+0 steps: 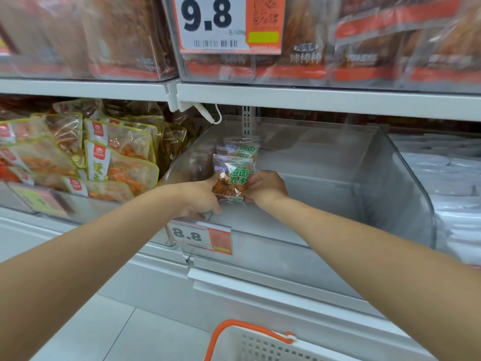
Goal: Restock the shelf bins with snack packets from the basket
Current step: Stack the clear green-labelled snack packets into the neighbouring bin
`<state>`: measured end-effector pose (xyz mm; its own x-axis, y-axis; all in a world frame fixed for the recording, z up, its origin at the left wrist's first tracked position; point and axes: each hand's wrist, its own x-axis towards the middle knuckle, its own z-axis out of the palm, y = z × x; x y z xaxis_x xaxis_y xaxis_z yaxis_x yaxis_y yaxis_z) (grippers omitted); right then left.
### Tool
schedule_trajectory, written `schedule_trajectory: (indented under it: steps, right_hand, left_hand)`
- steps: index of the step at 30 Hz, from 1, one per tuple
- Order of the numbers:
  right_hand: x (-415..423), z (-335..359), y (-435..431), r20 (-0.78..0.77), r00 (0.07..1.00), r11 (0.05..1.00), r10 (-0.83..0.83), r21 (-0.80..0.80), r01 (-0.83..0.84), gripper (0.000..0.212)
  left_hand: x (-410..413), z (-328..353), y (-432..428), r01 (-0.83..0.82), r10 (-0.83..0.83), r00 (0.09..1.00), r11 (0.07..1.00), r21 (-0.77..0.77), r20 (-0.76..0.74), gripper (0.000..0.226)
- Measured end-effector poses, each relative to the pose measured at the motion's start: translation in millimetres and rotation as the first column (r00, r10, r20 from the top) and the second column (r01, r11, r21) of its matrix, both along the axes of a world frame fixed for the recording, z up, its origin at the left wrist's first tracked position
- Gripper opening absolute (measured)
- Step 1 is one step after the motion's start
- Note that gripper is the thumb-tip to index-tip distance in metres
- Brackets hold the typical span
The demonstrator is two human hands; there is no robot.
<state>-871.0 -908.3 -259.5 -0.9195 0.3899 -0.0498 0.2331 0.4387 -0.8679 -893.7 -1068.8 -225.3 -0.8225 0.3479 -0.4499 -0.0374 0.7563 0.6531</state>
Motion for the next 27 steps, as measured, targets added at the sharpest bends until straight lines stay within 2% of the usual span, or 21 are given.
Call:
schedule_trajectory:
  steps: [7, 10, 13, 15, 17, 20, 22, 24, 27]
  right_hand:
    - [-3, -3, 1, 0.010, 1.000, 0.991, -0.027, -0.129, 0.028, 0.031]
    - [-3, -3, 6, 0.075, 0.996, 0.998, -0.047, -0.033, 0.050, 0.017]
    - [13, 15, 13, 0.086, 0.995, 0.980, -0.042, 0.199, 0.024, 0.011]
    - [32, 31, 17, 0.006, 1.000, 0.953, 0.017, 0.304, -0.018, 0.018]
    - [58, 45, 17, -0.083, 0.993, 0.934, 0.083, 0.353, -0.049, 0.016]
    - [99, 61, 13, -0.209, 0.966, 0.883, 0.154, 0.468, -0.040, 0.005]
    - [129, 68, 10, -0.321, 0.929, 0.858, 0.186, 0.513, 0.006, 0.003]
    - [160, 70, 7, -0.397, 0.893, 0.849, 0.211, 0.527, 0.034, 0.004]
    - [207, 57, 3, -0.412, 0.899, 0.891, 0.150, 0.450, 0.058, 0.007]
  left_hand:
    - [10, 8, 2, -0.015, 0.015, 1.000, 1.000, 0.008, 0.002, 0.096]
    - [17, 14, 1, -0.020, 0.021, 1.000, 1.000, 0.021, -0.019, 0.095]
    - [33, 28, 4, -0.011, 0.013, 0.998, 0.999, 0.041, -0.054, 0.074]
    - [48, 37, 8, -0.018, 0.014, 0.985, 1.000, -0.019, -0.173, 0.057]
    - [62, 42, 11, -0.058, 0.024, 0.928, 0.995, -0.079, -0.372, 0.038]
    - [94, 48, 20, -0.135, 0.104, 0.793, 0.991, -0.006, -0.601, 0.012]
    - [123, 53, 30, -0.119, 0.120, 0.761, 0.992, 0.045, -0.637, 0.018]
    - [152, 54, 39, -0.084, 0.112, 0.782, 0.994, 0.075, -0.613, 0.021]
    - [191, 42, 45, -0.050, 0.080, 0.819, 0.996, 0.069, -0.568, 0.022]
